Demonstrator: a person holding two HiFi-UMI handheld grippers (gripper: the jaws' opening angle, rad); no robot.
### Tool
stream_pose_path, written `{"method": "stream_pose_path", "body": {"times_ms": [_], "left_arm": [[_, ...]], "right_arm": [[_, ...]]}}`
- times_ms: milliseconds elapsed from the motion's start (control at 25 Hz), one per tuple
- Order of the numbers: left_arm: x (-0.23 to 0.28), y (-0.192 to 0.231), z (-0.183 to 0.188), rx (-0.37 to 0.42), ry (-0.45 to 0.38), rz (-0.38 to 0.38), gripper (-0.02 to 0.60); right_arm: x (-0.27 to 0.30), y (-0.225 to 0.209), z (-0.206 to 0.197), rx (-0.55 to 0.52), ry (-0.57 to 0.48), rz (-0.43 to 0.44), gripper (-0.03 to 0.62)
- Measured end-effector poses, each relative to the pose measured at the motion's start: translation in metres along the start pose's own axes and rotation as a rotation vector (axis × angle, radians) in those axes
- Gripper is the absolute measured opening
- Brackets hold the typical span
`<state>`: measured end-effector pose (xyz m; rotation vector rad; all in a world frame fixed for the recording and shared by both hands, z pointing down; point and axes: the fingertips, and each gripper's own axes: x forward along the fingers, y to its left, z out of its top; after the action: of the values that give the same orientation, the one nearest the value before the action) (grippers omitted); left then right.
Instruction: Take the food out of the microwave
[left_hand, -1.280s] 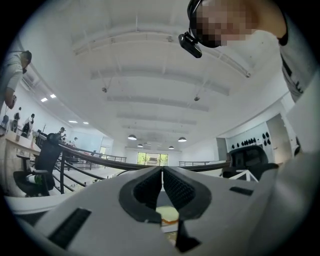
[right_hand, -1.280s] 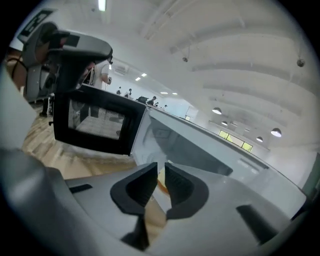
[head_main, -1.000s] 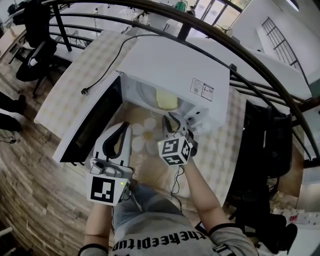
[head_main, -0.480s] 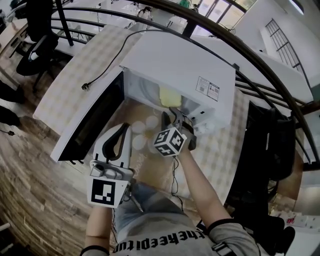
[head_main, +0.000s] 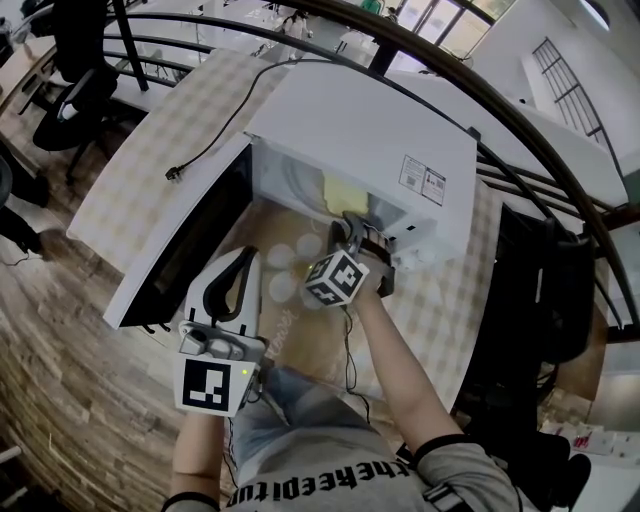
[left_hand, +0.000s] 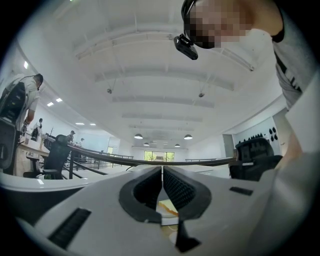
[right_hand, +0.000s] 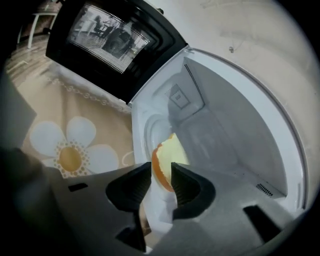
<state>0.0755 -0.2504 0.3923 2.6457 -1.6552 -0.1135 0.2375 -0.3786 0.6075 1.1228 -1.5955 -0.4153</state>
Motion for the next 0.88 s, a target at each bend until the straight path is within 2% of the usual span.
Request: {"method": "stream_pose_path", "body": {"times_ms": [560,880], "left_arm": [[-0.004,0.006,-0.005,0.001,0.013,0.008,0.012],[-0.007,0.009,-0.002,0.009,0.013,0.02,0.012]], "right_arm": [[0.021,-0.004,-0.006,-0.1,0.047,0.005,0.144],[0.027,0.003,-0.007,-0.09,0.047,0.03,0.105]]}}
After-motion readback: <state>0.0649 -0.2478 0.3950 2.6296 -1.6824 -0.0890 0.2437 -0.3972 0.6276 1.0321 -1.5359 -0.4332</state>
